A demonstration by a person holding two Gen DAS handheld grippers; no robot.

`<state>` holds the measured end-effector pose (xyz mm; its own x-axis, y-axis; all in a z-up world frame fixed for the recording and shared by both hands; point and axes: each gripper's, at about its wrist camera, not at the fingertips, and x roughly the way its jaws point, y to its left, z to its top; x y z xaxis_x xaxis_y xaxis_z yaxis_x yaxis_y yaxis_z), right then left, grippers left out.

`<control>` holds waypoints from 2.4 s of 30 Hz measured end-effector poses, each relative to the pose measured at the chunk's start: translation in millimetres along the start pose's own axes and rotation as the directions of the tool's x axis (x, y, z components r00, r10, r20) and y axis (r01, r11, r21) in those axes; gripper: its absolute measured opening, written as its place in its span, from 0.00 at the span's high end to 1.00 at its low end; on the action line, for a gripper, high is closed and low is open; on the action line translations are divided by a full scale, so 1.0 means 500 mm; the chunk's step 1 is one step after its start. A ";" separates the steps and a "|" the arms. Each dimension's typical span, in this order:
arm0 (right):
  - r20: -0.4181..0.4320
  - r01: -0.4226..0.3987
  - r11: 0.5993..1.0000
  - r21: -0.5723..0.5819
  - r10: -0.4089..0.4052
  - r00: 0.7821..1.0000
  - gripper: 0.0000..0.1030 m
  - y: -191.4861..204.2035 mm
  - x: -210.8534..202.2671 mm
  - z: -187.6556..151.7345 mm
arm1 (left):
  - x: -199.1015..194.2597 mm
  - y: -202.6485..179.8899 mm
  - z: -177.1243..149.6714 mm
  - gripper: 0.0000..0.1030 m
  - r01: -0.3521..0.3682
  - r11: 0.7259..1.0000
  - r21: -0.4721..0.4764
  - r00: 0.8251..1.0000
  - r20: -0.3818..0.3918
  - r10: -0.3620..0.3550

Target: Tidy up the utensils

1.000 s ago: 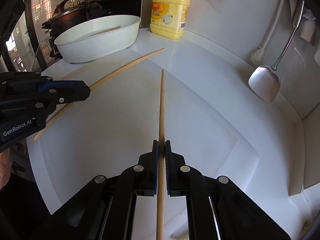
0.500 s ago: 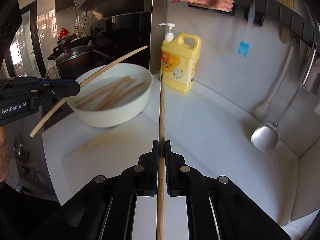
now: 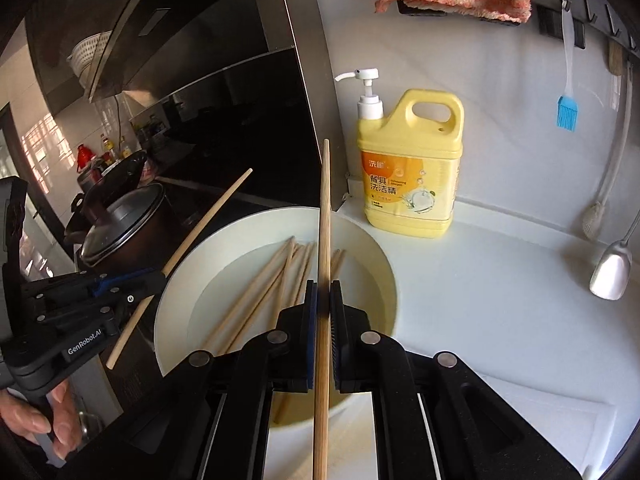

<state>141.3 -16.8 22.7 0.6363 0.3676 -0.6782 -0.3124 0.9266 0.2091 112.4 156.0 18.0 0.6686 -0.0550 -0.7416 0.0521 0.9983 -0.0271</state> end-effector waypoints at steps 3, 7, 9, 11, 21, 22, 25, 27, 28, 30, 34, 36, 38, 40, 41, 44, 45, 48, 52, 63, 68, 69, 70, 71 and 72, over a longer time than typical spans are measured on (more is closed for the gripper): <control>-0.020 0.024 0.999 0.038 -0.023 1.000 0.94 0.027 0.051 0.007 | 0.040 0.034 0.021 0.93 0.026 0.999 0.018 0.999 -0.025 -0.026; -0.053 0.055 0.993 0.106 -0.049 0.997 0.94 0.045 0.100 0.006 | 0.095 0.054 0.027 0.93 0.054 0.998 0.036 0.996 -0.075 -0.051; -0.078 0.073 0.989 0.125 -0.064 0.995 0.94 0.047 0.120 0.002 | 0.120 0.060 0.025 0.93 0.063 0.998 0.030 0.993 -0.104 -0.060; -0.101 0.085 0.987 0.134 -0.072 0.992 0.94 0.050 0.138 -0.004 | 0.140 0.059 0.021 0.93 0.066 0.997 0.026 0.991 -0.120 -0.063; -0.236 0.099 0.981 0.169 -0.057 0.970 0.94 0.050 0.209 -0.030 | 0.190 0.050 0.002 0.93 0.060 0.998 0.010 0.980 -0.189 -0.057; -0.249 0.100 0.981 0.169 -0.056 0.967 0.94 0.050 0.214 -0.033 | 0.194 0.049 -0.001 0.93 0.059 0.998 0.010 0.979 -0.197 -0.056; -0.279 0.094 0.978 0.185 -0.039 0.959 0.94 0.050 0.227 -0.038 | 0.205 0.040 -0.013 0.93 0.060 0.998 0.014 0.972 -0.228 -0.056; -0.292 0.093 0.975 0.203 -0.030 0.956 0.94 0.045 0.232 -0.039 | 0.214 0.037 -0.019 0.93 0.059 0.998 0.016 0.967 -0.247 -0.053; -0.298 0.089 0.973 0.214 -0.021 0.954 0.94 0.043 0.234 -0.040 | 0.218 0.036 -0.021 0.93 0.059 0.998 0.016 0.965 -0.256 -0.053; -0.307 0.089 0.971 0.221 -0.017 0.952 0.94 0.039 0.237 -0.039 | 0.227 0.033 -0.025 0.92 0.057 0.998 0.020 0.959 -0.281 -0.049; -0.323 0.092 0.970 0.223 -0.015 0.946 0.79 0.035 0.240 -0.036 | 0.233 0.033 -0.027 0.88 0.044 0.999 0.014 0.949 -0.312 -0.038; -0.312 0.103 0.971 0.216 -0.031 0.950 0.75 0.033 0.234 -0.033 | 0.227 0.035 -0.028 0.62 0.029 1.000 0.008 0.951 -0.307 -0.025; -0.300 0.109 0.972 0.206 -0.043 0.953 0.72 0.032 0.221 -0.027 | 0.208 0.044 -0.026 0.38 0.009 1.000 0.000 0.958 -0.286 -0.008; -0.285 0.122 0.974 0.190 -0.064 0.956 0.63 0.032 0.202 -0.024 | 0.191 0.053 -0.020 0.33 -0.007 1.000 -0.009 0.964 -0.266 0.004; -0.279 0.128 0.975 0.182 -0.073 0.957 0.60 0.031 0.193 -0.023 | 0.184 0.056 -0.018 0.29 -0.015 1.000 -0.012 0.965 -0.264 0.011; -0.275 0.132 0.975 0.179 -0.079 0.958 0.58 0.028 0.171 -0.027 | 0.163 0.072 -0.015 0.17 -0.045 0.998 -0.033 0.966 -0.255 0.035; -0.274 0.133 0.975 0.180 -0.080 0.958 0.54 0.028 0.162 -0.029 | 0.158 0.077 -0.013 0.14 -0.052 0.998 -0.041 0.967 -0.253 0.040; -0.269 0.135 0.974 0.180 -0.083 0.960 0.49 0.031 0.144 -0.032 | 0.145 0.088 -0.010 0.08 -0.070 0.996 -0.062 0.965 -0.259 0.052; -0.269 0.136 0.974 0.180 -0.084 0.960 0.44 0.037 0.125 -0.034 | 0.128 0.093 -0.005 0.06 -0.089 0.993 -0.077 0.964 -0.258 0.066; -0.275 0.166 0.964 0.206 -0.106 0.956 0.38 0.044 0.084 -0.041 | 0.088 0.079 -0.006 0.06 -0.086 0.993 -0.079 0.965 -0.256 0.063; -0.267 0.173 0.966 0.193 -0.118 0.956 0.38 0.054 0.065 -0.038 | 0.069 0.079 -0.006 0.06 -0.079 0.993 -0.090 0.966 -0.254 0.054; -0.265 0.173 0.966 0.191 -0.119 0.957 0.38 0.056 0.061 -0.037 | 0.066 0.079 -0.005 0.06 -0.077 0.993 -0.093 0.967 -0.251 0.052; -0.262 0.174 0.967 0.188 -0.122 0.957 0.37 0.057 0.057 -0.035 | 0.060 0.079 -0.005 0.06 -0.076 0.993 -0.095 0.968 -0.247 0.050; -0.258 0.175 0.967 0.185 -0.124 0.958 0.37 0.059 0.053 -0.035 | 0.059 0.079 -0.004 0.06 -0.073 0.993 -0.096 0.968 -0.245 0.048; -0.255 0.179 0.967 0.183 -0.129 0.958 0.37 0.061 0.049 -0.034 | 0.055 0.079 -0.003 0.06 -0.072 0.993 -0.098 0.969 -0.244 0.046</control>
<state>135.1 19.0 0.4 0.4703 0.2129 -0.8565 -0.0593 0.9759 0.2100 131.7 193.7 -4.7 0.4692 -0.0026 -0.8831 -0.0689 0.9968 -0.0395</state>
